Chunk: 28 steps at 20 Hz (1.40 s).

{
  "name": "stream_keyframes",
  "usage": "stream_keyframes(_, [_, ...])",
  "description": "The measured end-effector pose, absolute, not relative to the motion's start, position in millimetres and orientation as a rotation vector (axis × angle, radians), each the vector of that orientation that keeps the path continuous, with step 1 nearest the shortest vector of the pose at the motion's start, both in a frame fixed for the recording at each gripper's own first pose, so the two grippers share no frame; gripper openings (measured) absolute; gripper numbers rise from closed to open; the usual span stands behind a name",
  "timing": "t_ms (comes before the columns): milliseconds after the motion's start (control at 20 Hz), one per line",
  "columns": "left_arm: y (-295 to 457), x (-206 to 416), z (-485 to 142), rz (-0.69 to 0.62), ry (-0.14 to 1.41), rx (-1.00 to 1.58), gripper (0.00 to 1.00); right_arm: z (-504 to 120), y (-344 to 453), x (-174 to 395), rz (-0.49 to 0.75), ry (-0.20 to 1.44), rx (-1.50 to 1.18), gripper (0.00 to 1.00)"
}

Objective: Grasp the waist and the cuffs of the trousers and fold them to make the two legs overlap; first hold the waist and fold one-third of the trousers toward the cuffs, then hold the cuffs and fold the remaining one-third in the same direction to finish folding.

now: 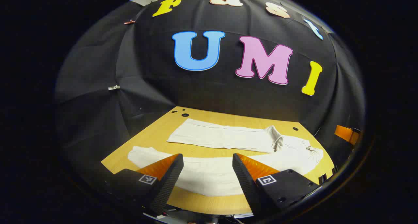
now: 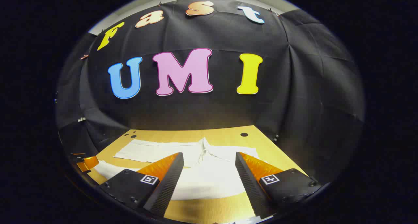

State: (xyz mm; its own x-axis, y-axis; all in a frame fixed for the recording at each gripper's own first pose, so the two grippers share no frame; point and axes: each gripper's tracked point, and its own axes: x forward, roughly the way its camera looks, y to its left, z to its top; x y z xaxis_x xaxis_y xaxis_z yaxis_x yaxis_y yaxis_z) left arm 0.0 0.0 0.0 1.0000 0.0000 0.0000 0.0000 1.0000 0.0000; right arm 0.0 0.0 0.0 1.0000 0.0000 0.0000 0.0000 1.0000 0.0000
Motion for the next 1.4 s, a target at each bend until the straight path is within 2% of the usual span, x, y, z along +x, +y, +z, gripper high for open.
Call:
stream_keyframes(50, [-2.8,1.3,0.3,-0.003,0.001,0.004,0.96,0.5,-1.6,2.7,0.001,0.001,0.001,0.98])
stream_keyframes(950, [2.8,23.6,3.5,0.024,-0.01,-0.027,0.96,-1.2,9.2,27.1,0.052,0.017,-0.041,0.96])
stream_keyframes(1400, [18.3,35.8,3.4,0.046,0.002,-0.048,0.96,-1.9,-32.4,58.6,0.0,0.012,-0.146,0.96])
